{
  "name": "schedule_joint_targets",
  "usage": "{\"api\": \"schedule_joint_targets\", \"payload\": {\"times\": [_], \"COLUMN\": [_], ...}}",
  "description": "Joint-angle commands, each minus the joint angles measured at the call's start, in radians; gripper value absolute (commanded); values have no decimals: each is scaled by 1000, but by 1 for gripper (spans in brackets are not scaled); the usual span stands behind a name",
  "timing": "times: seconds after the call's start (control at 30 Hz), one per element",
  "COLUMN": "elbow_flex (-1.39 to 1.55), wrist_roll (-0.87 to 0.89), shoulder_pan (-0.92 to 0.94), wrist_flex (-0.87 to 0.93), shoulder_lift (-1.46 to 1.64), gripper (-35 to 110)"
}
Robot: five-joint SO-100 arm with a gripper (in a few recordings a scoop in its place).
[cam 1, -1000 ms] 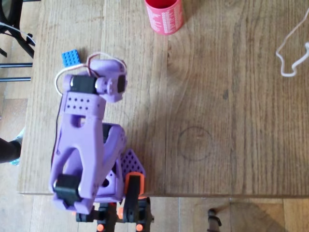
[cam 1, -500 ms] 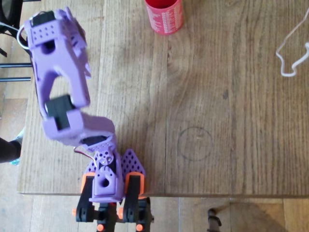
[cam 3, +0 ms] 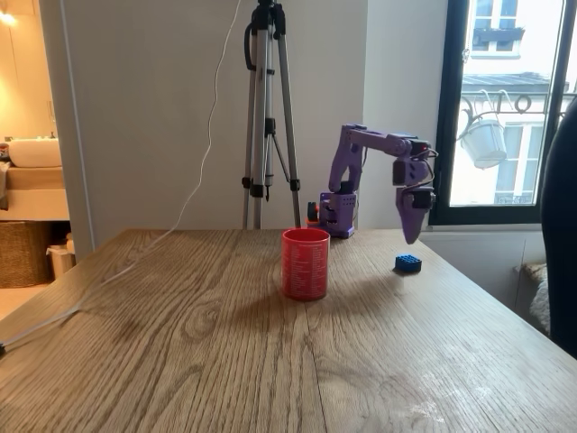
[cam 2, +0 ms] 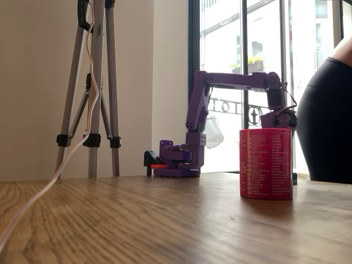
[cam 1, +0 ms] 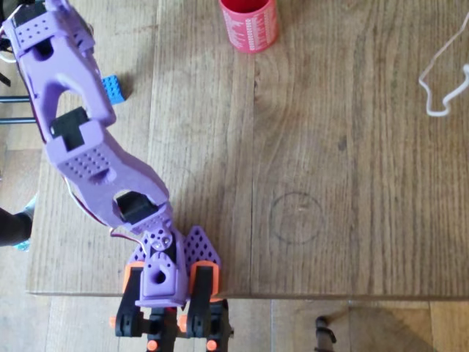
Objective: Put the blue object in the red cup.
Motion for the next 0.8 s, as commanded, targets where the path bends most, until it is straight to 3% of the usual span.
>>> {"api": "schedule_joint_targets", "payload": {"times": [0.0, 0.33, 0.4, 0.47, 0.77], "elbow_flex": [-95, -97, -95, -95, -95], "wrist_roll": [86, -25, -44, -34, -115], "shoulder_pan": [-37, -44, -37, -29, -5], "wrist_flex": [-52, -41, -17, 34, 143], "shoulder_lift": [-6, -54, -60, -63, -78], "gripper": [1, 2, 15, 44, 57]}}
